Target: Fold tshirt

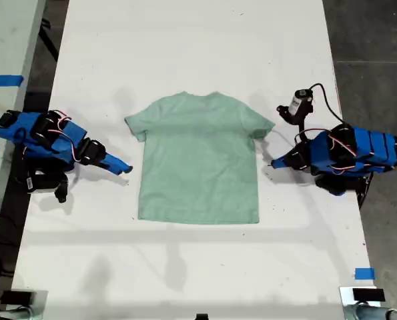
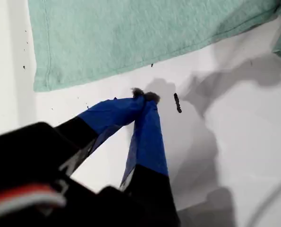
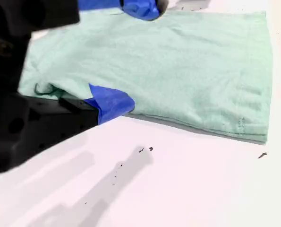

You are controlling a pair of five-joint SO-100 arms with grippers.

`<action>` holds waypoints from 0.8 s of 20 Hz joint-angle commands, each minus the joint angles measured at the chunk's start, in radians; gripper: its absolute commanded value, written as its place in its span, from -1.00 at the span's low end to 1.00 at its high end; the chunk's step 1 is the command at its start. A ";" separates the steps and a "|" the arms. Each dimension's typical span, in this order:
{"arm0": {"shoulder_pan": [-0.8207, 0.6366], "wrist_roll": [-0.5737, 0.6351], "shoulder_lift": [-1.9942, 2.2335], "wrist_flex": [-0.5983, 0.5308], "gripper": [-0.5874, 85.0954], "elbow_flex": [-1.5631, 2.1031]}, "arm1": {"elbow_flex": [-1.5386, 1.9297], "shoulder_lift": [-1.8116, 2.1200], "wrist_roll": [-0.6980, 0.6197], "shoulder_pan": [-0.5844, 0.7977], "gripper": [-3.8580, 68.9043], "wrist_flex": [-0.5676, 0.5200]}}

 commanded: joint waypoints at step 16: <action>0.155 -0.081 0.109 -0.114 -0.30 0.003 | -0.130 0.052 0.611 0.023 -0.93 0.051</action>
